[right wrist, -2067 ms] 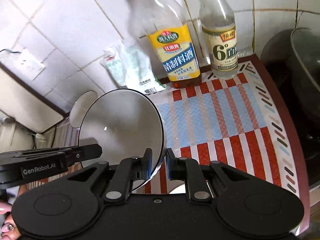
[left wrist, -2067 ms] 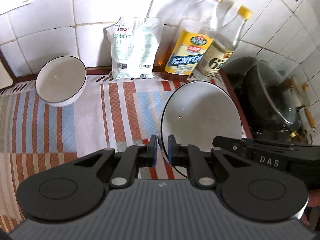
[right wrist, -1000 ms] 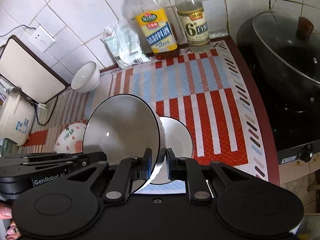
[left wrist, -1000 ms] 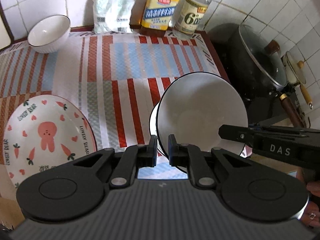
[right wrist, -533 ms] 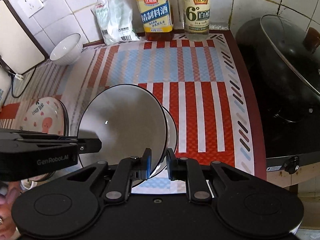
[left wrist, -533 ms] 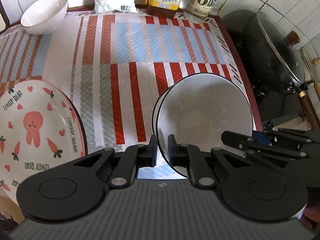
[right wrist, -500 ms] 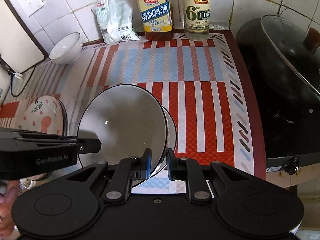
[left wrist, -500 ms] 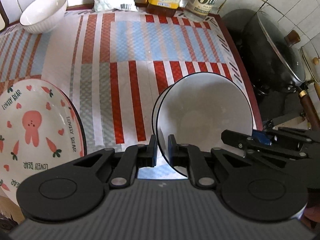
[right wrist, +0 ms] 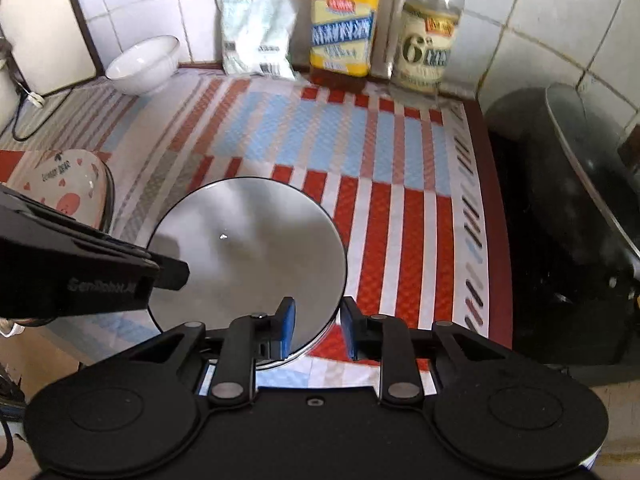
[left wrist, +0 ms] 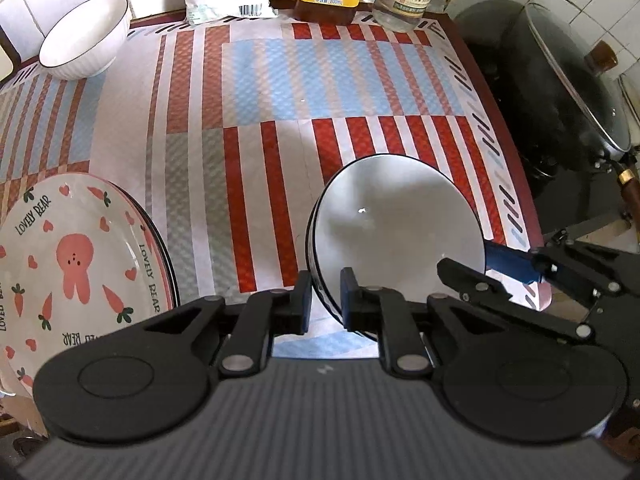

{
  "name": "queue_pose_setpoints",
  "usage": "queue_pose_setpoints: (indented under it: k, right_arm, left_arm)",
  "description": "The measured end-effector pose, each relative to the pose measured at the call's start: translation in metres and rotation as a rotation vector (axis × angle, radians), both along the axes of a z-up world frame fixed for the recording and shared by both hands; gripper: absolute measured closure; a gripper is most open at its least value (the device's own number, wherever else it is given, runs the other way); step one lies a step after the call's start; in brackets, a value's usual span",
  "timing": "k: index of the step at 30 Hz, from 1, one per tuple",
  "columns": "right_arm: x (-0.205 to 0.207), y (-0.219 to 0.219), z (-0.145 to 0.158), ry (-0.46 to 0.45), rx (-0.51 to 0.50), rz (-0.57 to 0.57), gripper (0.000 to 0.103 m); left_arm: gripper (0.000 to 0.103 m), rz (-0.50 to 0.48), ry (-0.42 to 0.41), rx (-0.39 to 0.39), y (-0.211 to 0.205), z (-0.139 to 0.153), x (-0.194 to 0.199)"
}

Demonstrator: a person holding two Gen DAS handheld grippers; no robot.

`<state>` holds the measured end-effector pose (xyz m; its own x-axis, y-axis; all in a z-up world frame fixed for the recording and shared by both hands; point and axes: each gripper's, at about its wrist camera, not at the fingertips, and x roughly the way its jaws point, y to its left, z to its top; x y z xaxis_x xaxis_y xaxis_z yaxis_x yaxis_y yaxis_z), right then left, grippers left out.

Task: Organize plates and bowls
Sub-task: 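Open the left gripper and withdraw it from the nested bowls, then move the left gripper to the white bowl by the wall and grip its rim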

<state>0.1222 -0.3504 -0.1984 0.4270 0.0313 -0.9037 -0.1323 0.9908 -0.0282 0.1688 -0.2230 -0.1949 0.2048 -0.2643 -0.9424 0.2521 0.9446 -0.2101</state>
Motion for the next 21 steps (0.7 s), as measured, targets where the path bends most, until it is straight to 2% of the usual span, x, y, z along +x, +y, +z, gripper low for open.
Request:
queue_pose_setpoints:
  k: [5,8,11,17,21]
  right_arm:
    - [-0.001,-0.002,-0.003,-0.009,0.025,-0.009,0.070]
    - [-0.002,-0.009,-0.009,0.007,0.062,-0.038,0.069]
    - [-0.007,-0.017,-0.007,-0.008,0.101,-0.053,0.066]
    - [-0.010,-0.029,0.029,-0.075,0.191,-0.039,0.064]
    - [-0.011,-0.026,0.059,-0.140,0.251,0.006,0.061]
  left_arm:
    - [0.090,0.000,0.008,0.015,-0.002,-0.002,0.002]
    - [0.087,0.015,0.040,0.003,0.002,-0.004,0.004]
    - [0.079,0.039,0.054,-0.012,0.011,-0.001,0.008]
    - [0.075,0.031,0.080,-0.123,0.037,0.025,0.012]
    - [0.074,-0.009,0.048,-0.178,0.059,0.053,0.010]
